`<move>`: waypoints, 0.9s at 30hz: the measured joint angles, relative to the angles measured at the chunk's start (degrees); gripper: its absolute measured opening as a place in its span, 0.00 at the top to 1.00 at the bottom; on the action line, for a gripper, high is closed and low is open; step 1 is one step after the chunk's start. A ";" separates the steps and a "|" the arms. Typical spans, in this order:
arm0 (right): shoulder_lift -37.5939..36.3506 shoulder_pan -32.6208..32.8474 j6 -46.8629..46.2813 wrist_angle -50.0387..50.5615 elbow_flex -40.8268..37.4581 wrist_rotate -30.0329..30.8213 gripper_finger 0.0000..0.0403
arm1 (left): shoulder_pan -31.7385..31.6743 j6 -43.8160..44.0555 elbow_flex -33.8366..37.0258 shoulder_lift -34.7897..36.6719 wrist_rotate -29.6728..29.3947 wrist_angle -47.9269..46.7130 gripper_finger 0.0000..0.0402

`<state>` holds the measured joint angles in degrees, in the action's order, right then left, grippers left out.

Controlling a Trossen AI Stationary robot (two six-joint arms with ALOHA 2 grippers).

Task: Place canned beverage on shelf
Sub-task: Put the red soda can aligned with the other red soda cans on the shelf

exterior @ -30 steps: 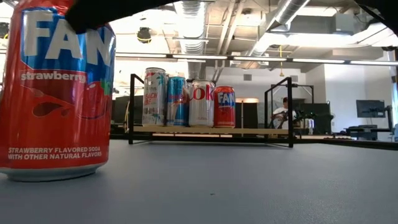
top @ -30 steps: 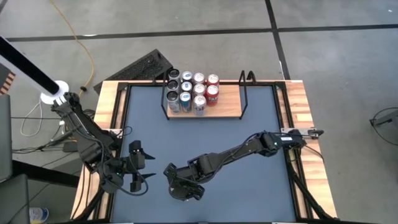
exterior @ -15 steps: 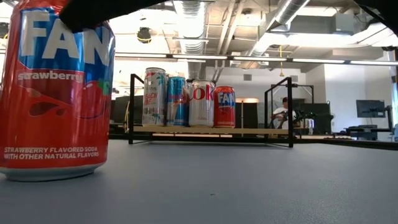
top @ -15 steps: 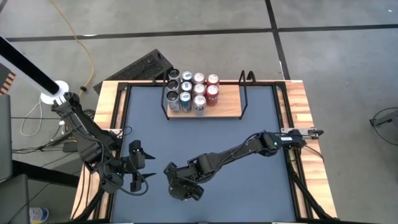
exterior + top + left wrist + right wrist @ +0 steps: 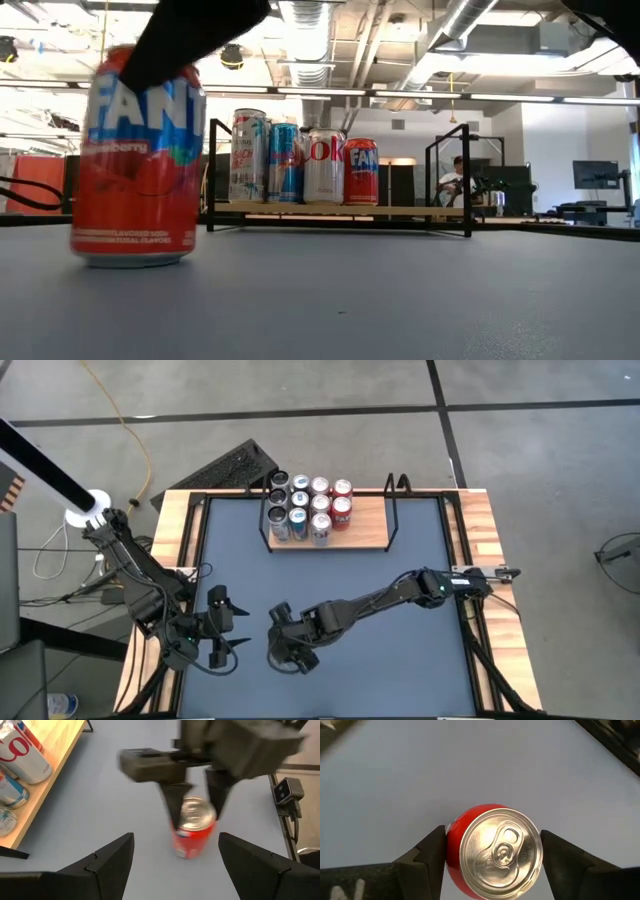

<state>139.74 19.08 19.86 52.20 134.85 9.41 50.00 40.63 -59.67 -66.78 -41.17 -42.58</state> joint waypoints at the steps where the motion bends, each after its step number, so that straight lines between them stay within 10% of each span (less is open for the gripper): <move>1: -0.01 -0.21 -0.97 0.37 0.00 0.42 0.37 | 0.00 -0.36 0.00 0.00 0.00 -0.01 0.30; 27: -2.69 -6.02 -11.94 17.43 -0.33 2.17 0.37 | 0.00 -8.07 -0.01 0.00 -0.09 -0.07 0.30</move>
<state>137.05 13.06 7.92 69.63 134.52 11.58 50.00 32.56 -59.68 -66.78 -41.25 -42.65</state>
